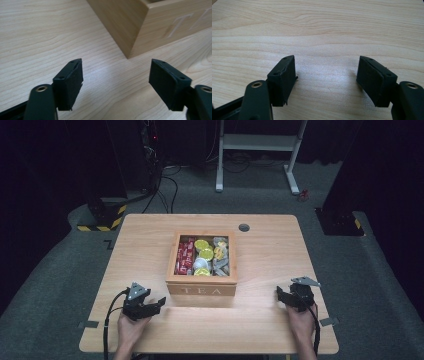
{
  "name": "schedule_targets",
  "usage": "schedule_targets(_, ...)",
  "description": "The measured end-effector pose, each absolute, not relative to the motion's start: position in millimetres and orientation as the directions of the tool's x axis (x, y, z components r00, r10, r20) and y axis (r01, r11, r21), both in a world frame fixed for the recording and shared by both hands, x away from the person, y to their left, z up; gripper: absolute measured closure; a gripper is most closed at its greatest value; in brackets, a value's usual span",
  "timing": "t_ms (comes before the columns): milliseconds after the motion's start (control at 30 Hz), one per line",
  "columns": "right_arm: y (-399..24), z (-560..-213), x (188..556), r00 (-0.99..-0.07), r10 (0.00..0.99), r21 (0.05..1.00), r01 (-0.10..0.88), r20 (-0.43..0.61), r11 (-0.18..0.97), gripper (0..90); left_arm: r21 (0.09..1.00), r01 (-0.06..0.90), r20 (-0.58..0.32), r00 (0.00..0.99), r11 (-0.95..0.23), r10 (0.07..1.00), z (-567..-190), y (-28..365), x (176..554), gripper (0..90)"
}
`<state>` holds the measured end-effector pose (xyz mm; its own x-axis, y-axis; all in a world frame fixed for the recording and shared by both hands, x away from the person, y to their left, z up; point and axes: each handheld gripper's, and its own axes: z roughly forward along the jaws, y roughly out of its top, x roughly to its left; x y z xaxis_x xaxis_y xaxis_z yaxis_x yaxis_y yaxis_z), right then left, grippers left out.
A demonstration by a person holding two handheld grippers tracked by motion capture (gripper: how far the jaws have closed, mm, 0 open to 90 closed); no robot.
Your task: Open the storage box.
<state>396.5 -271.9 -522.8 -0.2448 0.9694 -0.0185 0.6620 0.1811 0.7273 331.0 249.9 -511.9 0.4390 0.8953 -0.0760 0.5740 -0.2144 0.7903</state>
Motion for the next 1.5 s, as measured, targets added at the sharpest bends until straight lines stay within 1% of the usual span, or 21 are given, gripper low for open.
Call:
schedule_targets(33,-272,-523,396,-0.245,0.969,0.727,0.662,-0.018,0.181,31.3,0.79,0.574,-0.076,0.439,-0.214,0.895,-512,250,331,31.9)
schedule_targets(67,-272,-523,396,-0.245,0.969,0.727,0.662,-0.018,0.181,31.3,0.792,0.568,-0.07,0.446,-0.221,0.892,-511,248,330,31.9)
schedule_targets(100,-272,-523,396,-0.245,0.969,0.727,0.662,-0.018,0.181,31.4,0.796,0.562,-0.064,0.449,-0.226,0.891,-511,247,330,40.8)
schedule_targets(133,-272,-523,396,-0.245,0.969,0.727,0.662,-0.018,0.181,31.4,0.798,0.558,-0.063,0.454,-0.229,0.889,-511,246,329,40.8)
schedule_targets(167,-272,-523,396,-0.245,0.969,0.727,0.662,-0.018,0.181,31.3,0.802,0.551,-0.063,0.464,-0.232,0.884,-510,245,329,44.7)
schedule_targets(200,-272,-523,396,-0.244,0.969,0.727,0.662,-0.018,0.181,31.3,0.805,0.546,-0.065,0.47,-0.232,0.88,-509,244,328,52.6)
schedule_targets(300,-272,-523,396,-0.245,0.969,0.727,0.662,-0.018,0.181,31.4,0.811,0.536,-0.067,0.481,-0.233,0.874,-507,243,328,60.1)
schedule_targets(533,-272,-523,396,-0.245,0.969,0.727,0.662,-0.018,0.181,31.3,0.822,0.522,-0.073,0.491,-0.227,0.868,-503,240,328,65.9)
schedule_targets(833,-272,-523,396,-0.245,0.969,0.727,0.662,-0.018,0.181,31.3,0.831,0.514,-0.083,0.492,-0.212,0.867,-499,236,330,77.8)
schedule_targets(1067,-272,-523,396,-0.245,0.969,0.727,0.662,-0.018,0.181,31.3,0.835,0.511,-0.089,0.495,-0.207,0.864,-495,234,333,83.0)
schedule_targets(1500,-272,-523,396,-0.245,0.969,0.727,0.662,-0.018,0.181,31.3,0.842,0.498,-0.086,0.503,-0.207,0.86,-490,229,336,88.6)
